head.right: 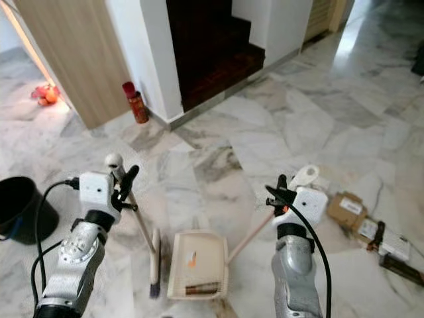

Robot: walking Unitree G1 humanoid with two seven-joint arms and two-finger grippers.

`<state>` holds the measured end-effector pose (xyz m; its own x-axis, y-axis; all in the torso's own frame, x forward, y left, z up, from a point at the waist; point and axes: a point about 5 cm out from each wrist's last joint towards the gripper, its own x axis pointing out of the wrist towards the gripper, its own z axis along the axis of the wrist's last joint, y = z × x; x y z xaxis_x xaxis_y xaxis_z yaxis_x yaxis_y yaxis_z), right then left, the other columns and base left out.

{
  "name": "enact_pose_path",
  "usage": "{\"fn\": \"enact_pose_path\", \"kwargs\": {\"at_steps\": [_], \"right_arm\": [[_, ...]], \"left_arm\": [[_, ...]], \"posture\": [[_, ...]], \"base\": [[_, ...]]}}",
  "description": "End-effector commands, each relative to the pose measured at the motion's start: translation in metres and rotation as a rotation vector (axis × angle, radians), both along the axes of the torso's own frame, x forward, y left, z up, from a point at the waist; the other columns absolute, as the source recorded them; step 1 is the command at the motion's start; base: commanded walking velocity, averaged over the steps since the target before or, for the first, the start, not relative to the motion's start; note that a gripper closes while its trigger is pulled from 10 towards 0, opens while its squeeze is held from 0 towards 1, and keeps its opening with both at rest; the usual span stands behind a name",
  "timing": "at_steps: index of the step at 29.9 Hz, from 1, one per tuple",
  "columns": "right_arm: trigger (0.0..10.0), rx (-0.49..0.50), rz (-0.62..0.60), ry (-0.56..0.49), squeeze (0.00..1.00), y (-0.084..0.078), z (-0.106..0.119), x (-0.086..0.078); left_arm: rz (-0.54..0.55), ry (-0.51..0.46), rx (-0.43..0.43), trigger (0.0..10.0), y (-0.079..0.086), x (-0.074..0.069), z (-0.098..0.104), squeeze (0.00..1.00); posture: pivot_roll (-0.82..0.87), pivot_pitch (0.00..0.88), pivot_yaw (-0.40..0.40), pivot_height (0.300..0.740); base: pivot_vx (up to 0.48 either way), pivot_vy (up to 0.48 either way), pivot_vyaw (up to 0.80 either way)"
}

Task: Sweep floor

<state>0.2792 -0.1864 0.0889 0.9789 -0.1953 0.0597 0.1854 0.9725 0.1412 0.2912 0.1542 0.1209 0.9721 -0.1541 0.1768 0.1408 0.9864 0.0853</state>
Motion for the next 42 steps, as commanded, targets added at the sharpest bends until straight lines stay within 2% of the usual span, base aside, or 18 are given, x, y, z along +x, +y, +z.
{"fn": "enact_pose_path", "kwargs": {"at_steps": [1, 42], "right_arm": [[10.0, -0.003, 0.016, -0.062, 0.0, 0.0057, 0.0139, 0.0047], [10.0, 0.001, 0.028, -0.059, 0.0, 0.0078, 0.013, 0.0056]], "left_arm": [[0.022, -0.039, 0.004, 10.0, 0.0082, 0.0001, 0.0095, 0.0], [0.02, -0.034, 0.006, 10.0, 0.0081, -0.0004, 0.0092, 0.0]], "posture": [[0.06, 0.083, 0.037, 0.74], [0.07, 0.076, 0.039, 0.74]], "base": [[0.0, 0.304, 0.0], [0.0, 0.308, 0.0]]}}
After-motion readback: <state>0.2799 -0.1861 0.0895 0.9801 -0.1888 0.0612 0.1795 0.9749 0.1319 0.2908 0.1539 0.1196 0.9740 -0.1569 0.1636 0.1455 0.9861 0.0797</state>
